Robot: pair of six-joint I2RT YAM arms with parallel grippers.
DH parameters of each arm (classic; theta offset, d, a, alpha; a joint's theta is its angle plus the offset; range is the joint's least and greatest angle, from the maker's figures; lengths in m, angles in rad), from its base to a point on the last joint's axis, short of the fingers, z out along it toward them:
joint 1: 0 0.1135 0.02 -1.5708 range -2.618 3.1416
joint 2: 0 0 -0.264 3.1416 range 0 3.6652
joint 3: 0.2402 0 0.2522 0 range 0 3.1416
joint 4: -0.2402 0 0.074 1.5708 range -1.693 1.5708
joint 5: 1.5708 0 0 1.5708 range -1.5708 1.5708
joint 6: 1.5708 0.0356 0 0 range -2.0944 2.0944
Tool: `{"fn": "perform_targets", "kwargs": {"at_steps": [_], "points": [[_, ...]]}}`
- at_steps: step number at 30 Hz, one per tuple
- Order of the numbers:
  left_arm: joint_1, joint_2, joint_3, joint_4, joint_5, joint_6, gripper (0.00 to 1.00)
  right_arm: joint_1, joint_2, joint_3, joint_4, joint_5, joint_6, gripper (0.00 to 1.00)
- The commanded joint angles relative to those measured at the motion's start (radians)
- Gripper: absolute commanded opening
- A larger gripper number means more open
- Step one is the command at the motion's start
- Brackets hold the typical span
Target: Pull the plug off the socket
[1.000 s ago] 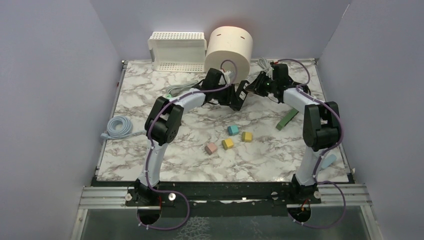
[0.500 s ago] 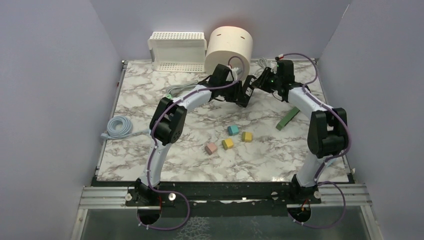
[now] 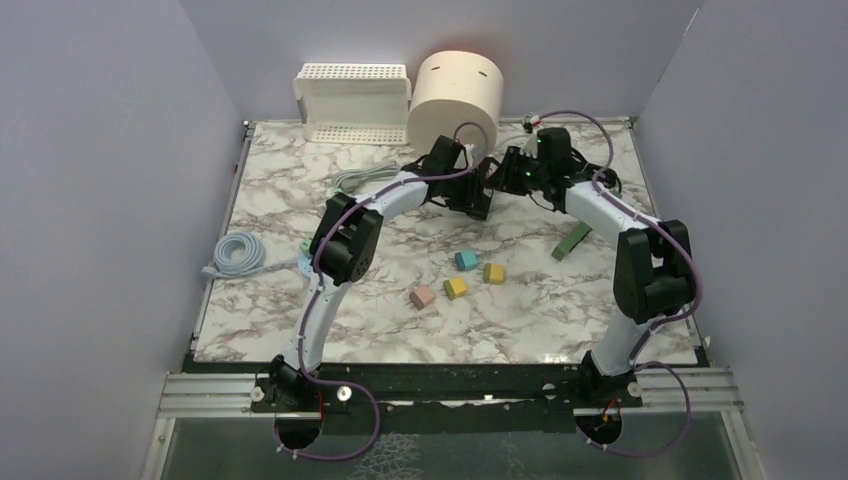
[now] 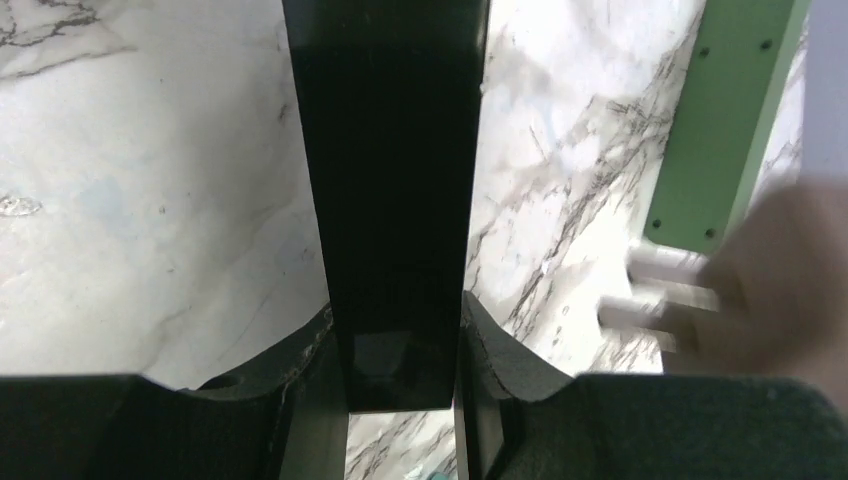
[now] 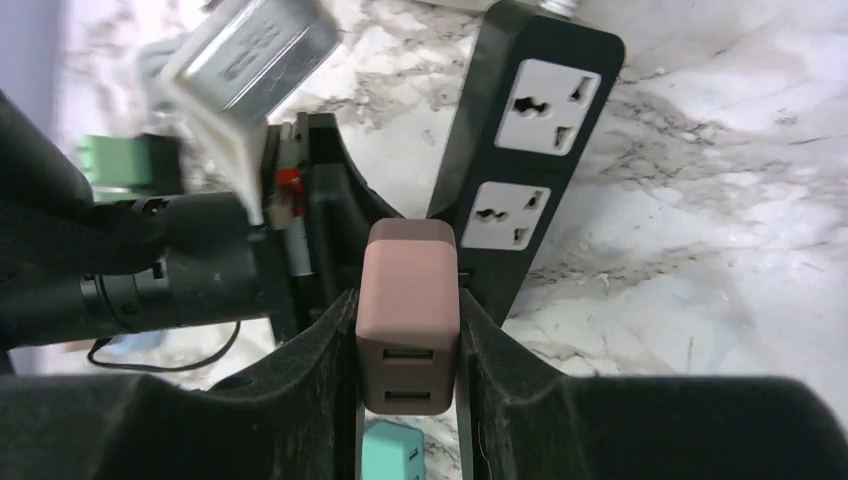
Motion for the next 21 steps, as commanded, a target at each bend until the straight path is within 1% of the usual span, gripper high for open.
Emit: {"fn": "perform_targets", "kwargs": {"at_steps": [1, 4, 7, 10, 12, 16, 21], "points": [[0.019, 0.038, 0.075, 0.046, -0.101, -0.051, 0.00, 0.126, -0.039, 0.160, -0.339, 0.438, -0.189, 0.01], [0.006, 0.067, 0.124, 0.040, -0.081, -0.047, 0.00, 0.118, -0.073, 0.109, -0.293, 0.379, -0.161, 0.01], [-0.011, 0.100, 0.180, 0.028, -0.039, -0.041, 0.00, 0.092, -0.119, 0.025, -0.249, 0.352, -0.094, 0.01], [-0.030, 0.131, 0.224, 0.024, 0.005, -0.033, 0.00, 0.011, -0.179, -0.086, -0.198, 0.284, 0.024, 0.01], [-0.049, 0.151, 0.253, 0.022, 0.027, -0.027, 0.00, -0.042, -0.233, -0.163, -0.158, 0.269, 0.073, 0.01], [-0.089, 0.202, 0.326, 0.011, 0.055, -0.010, 0.00, -0.077, -0.340, -0.251, -0.128, 0.321, 0.083, 0.01], [-0.127, 0.280, 0.434, 0.010, 0.102, -0.017, 0.00, -0.084, -0.383, -0.267, -0.142, 0.313, 0.068, 0.01]]}}
